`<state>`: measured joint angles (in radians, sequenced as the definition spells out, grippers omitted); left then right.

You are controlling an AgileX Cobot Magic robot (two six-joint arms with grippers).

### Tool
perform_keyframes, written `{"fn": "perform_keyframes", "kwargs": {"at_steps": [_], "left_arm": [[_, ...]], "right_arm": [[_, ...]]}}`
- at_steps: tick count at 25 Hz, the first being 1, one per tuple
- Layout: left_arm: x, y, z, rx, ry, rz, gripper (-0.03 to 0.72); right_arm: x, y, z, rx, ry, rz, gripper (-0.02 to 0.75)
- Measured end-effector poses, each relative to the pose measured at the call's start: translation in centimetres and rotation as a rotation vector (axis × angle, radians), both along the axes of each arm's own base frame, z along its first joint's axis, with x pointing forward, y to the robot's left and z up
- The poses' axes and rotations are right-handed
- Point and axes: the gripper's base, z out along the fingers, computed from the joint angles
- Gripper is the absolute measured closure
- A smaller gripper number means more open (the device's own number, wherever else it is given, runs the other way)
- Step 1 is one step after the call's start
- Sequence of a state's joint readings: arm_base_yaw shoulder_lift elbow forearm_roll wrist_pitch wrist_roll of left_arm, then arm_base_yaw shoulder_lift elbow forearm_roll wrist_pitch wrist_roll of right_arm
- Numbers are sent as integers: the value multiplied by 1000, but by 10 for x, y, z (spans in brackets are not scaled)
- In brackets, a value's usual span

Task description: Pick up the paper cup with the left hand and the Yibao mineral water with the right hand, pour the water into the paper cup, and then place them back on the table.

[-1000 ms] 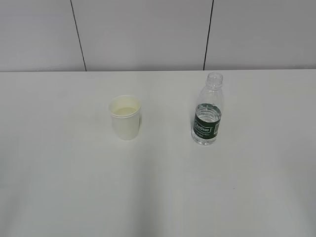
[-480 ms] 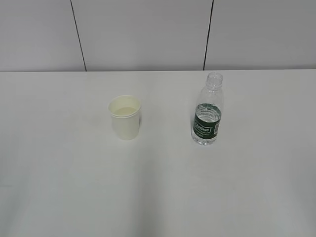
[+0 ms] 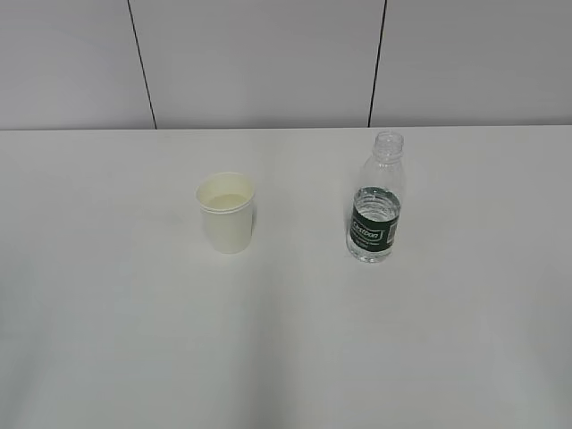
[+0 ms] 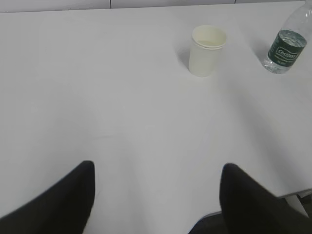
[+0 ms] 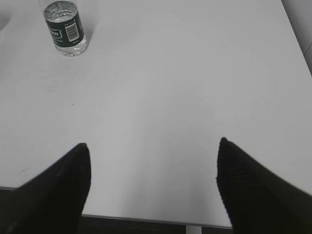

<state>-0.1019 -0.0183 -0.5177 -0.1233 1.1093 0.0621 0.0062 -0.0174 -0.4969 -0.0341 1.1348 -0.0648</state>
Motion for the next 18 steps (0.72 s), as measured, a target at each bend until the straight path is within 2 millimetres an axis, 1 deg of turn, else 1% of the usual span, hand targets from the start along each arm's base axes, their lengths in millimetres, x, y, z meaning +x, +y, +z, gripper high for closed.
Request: {"fn": "perform_keyframes", "kwargs": {"at_steps": [18], "left_arm": [[0,0,0,0,0,0,160]], "right_arm": [[0,0,0,-1,0,-1,146]]}}
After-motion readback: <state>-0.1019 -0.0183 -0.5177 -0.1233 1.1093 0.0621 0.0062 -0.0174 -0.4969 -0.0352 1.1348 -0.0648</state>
